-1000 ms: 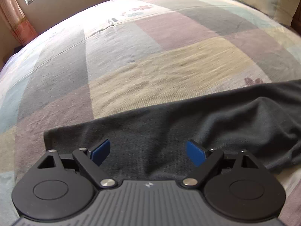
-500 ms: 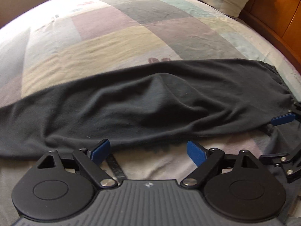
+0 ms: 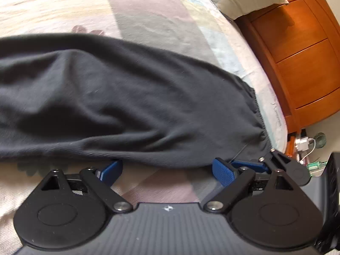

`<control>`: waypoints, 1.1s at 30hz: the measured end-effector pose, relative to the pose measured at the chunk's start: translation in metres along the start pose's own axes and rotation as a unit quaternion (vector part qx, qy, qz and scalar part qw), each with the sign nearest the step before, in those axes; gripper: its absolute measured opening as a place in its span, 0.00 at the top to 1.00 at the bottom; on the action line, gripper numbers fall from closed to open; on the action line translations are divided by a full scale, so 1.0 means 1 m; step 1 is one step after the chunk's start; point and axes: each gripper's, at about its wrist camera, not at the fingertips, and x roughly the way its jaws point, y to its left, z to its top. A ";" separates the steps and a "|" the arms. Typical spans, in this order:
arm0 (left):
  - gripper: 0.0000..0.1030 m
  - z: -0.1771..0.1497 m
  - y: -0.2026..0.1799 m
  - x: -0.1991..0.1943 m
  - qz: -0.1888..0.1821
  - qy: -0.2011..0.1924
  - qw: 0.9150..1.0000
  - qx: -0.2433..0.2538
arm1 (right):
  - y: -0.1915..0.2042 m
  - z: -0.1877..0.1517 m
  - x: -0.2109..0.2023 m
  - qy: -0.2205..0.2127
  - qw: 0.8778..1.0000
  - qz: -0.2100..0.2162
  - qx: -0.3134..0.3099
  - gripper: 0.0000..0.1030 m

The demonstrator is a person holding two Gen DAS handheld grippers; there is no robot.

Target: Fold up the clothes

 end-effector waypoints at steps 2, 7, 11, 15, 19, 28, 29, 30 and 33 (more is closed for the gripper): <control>0.11 0.007 -0.003 -0.004 -0.016 -0.001 1.000 -0.011 | 0.004 -0.001 -0.004 -0.014 0.999 0.003 -0.034 0.04; 0.11 0.020 0.010 -0.006 -0.038 -0.006 0.996 -0.086 | 0.018 -0.001 0.005 -0.023 0.991 0.022 -0.132 0.37; 0.11 0.028 0.010 -0.005 -0.040 -0.022 0.994 -0.100 | 0.021 0.002 0.010 -0.032 0.985 0.023 -0.168 0.42; 0.11 0.032 0.005 -0.005 -0.047 -0.006 0.995 -0.089 | 0.012 0.008 0.013 -0.027 0.987 0.017 -0.158 0.48; 0.11 0.019 0.004 -0.003 -0.057 0.044 0.994 -0.080 | -0.001 0.013 0.011 -0.031 0.992 0.007 -0.126 0.48; 0.11 0.023 0.027 0.010 -0.042 0.014 0.990 -0.131 | -0.009 0.013 0.015 -0.022 0.995 0.011 -0.092 0.50; 0.11 0.026 0.029 0.010 -0.047 0.007 0.989 -0.139 | -0.012 0.013 0.015 -0.022 0.996 0.012 -0.085 0.51; 0.11 0.029 0.031 0.010 -0.047 0.006 0.988 -0.145 | -0.014 0.014 0.015 -0.021 0.997 0.014 -0.077 0.54; 0.11 0.034 0.031 0.011 -0.047 0.007 0.987 -0.153 | -0.025 0.018 0.016 -0.017 0.999 0.021 -0.043 0.66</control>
